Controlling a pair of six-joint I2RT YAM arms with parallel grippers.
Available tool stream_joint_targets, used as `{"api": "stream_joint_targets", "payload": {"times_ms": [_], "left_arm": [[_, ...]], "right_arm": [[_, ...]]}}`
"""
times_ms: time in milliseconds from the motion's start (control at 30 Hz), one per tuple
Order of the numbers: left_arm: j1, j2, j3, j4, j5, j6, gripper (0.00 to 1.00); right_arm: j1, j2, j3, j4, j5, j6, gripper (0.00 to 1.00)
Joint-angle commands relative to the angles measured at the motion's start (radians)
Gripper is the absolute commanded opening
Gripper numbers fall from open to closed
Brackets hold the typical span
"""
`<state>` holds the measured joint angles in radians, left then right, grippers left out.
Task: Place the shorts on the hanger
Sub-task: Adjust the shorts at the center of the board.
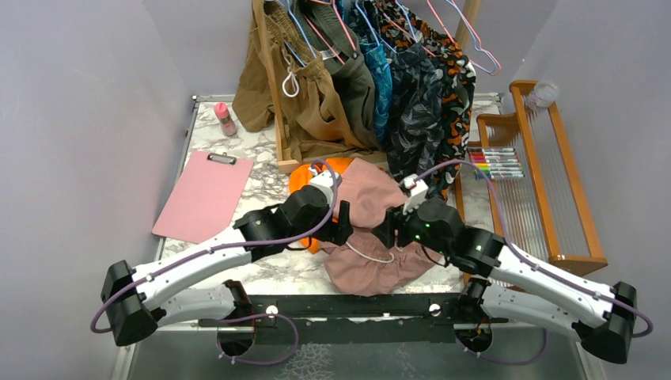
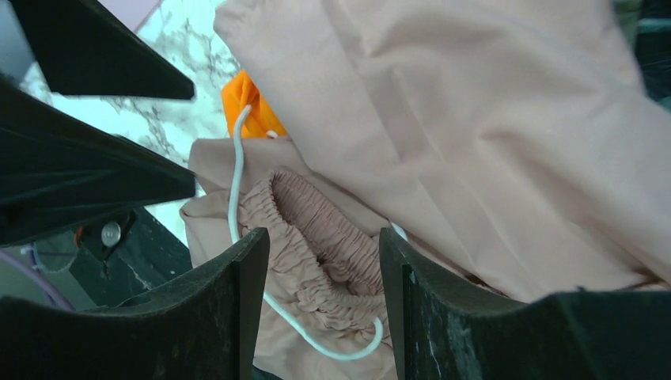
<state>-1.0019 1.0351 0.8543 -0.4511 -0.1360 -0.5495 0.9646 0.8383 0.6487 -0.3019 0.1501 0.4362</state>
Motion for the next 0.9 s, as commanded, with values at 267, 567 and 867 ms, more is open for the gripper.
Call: {"api": "stream_joint_targets", "payload": {"times_ms": [267, 567, 867], "left_arm": [[-0.089, 0.252, 0.113, -0.012, -0.023, -0.101, 0.78], [-0.096, 0.343, 0.115, -0.031, -0.073, -0.11, 0.71], [-0.096, 0.317, 0.12, -0.028, -0.119, -0.09, 0.08]], "right_arm": [[-0.004, -0.198, 0.032, -0.156, 0.141, -0.022, 0.57], [-0.004, -0.236, 0.037, -0.172, 0.144, -0.025, 0.57], [-0.004, -0.244, 0.037, -0.172, 0.146, -0.026, 0.57]]}}
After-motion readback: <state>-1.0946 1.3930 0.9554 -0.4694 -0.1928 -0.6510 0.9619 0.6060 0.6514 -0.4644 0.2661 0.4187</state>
